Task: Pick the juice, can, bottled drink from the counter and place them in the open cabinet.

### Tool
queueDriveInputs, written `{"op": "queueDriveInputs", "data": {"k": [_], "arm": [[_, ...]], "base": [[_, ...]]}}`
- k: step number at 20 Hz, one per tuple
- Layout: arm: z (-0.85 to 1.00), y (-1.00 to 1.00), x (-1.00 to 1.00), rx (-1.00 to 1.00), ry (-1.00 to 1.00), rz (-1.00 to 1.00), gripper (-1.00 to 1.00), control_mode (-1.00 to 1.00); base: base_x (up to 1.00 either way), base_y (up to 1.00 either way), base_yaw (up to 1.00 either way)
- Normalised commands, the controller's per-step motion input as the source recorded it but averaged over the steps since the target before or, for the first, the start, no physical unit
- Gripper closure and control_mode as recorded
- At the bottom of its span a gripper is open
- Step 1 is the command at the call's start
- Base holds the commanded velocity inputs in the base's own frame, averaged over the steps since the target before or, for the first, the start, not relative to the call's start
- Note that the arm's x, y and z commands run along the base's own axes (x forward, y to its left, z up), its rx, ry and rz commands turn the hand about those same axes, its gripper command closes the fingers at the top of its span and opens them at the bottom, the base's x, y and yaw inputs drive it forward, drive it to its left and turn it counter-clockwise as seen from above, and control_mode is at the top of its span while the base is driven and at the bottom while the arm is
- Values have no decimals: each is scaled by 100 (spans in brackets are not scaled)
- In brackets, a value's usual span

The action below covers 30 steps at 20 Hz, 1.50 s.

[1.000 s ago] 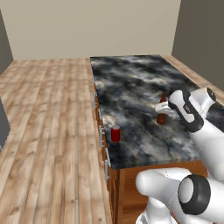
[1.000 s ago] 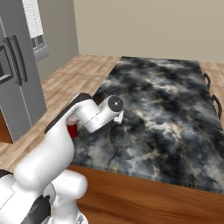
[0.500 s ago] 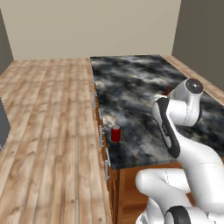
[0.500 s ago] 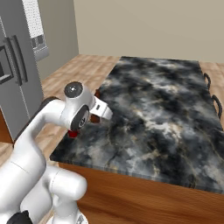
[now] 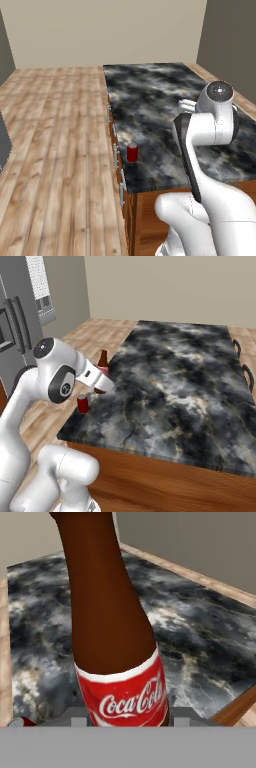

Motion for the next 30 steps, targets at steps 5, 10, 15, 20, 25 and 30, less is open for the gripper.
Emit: {"op": "queueDriveInputs", "data": {"k": [5, 10, 15, 20, 25, 30], "arm": [[53, 27, -32, 0, -2, -4, 100, -100], [33, 29, -29, 0, 0, 5, 100, -100], [10, 12, -28, 0, 0, 9, 100, -100], [4, 11, -24, 0, 0, 11, 100, -100], [0, 1, -6, 0, -1, 2, 100, -100], [0, 0, 0, 0, 0, 0, 100, -100]], "base": [[0, 0, 0], [0, 0, 0], [0, 0, 0], [0, 0, 0], [0, 0, 0], [0, 0, 0]]}}
